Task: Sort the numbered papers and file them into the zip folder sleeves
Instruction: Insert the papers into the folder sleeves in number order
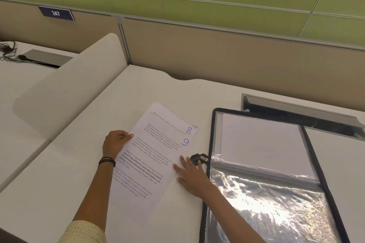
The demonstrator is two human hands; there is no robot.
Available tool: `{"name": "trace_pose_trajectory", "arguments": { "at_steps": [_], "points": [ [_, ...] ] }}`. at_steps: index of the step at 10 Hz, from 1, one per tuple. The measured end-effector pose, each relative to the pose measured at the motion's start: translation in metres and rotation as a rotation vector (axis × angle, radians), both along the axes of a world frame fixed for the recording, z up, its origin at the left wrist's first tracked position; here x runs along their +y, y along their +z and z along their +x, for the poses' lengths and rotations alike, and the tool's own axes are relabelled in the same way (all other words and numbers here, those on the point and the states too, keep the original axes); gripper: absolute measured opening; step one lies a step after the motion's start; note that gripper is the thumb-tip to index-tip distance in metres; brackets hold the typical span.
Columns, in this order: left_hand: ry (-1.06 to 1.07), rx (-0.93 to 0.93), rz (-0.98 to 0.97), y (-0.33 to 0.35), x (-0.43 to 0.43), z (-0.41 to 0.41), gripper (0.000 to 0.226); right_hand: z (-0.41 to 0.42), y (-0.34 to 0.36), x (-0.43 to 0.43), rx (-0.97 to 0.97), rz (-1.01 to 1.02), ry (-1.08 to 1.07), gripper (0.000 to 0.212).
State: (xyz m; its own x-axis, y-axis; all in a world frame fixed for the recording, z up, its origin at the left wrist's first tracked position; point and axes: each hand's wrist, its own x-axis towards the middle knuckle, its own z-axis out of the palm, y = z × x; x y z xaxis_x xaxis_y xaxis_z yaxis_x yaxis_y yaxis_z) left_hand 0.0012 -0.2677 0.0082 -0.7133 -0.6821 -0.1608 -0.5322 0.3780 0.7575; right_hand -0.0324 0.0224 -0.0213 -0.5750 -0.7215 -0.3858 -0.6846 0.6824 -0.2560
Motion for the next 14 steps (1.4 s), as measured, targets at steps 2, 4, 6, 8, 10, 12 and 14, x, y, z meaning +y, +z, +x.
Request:
{"name": "trace_pose_trajectory", "arguments": {
  "at_steps": [2, 4, 6, 8, 10, 12, 14],
  "points": [
    [-0.039, 0.051, 0.095, -0.002, 0.001, -0.006, 0.041, 0.000, 0.005, 0.002, 0.012, 0.007, -0.008, 0.051],
    [-0.037, -0.139, 0.045, -0.014, 0.001, -0.011, 0.029, 0.002, 0.007, 0.002, 0.014, -0.020, -0.024, 0.050],
    [-0.102, -0.286, -0.105, -0.015, 0.014, -0.017, 0.039, 0.002, 0.006, 0.002, -0.002, -0.038, -0.031, 0.050],
    [-0.156, -0.330, -0.248, -0.019, 0.019, -0.027, 0.025, 0.001, 0.005, 0.004, -0.004, -0.037, -0.031, 0.051],
    [-0.166, -0.334, -0.311, -0.024, 0.027, -0.027, 0.057, 0.002, 0.002, 0.004, -0.007, -0.044, -0.031, 0.051],
    [-0.128, -0.401, -0.349, -0.023, 0.024, -0.030, 0.054, 0.002, 0.001, 0.005, 0.005, -0.055, -0.024, 0.051],
    [-0.151, -0.442, -0.323, -0.018, 0.011, -0.035, 0.043, 0.000, 0.001, 0.006, -0.006, -0.057, -0.026, 0.051]
  ]
}}
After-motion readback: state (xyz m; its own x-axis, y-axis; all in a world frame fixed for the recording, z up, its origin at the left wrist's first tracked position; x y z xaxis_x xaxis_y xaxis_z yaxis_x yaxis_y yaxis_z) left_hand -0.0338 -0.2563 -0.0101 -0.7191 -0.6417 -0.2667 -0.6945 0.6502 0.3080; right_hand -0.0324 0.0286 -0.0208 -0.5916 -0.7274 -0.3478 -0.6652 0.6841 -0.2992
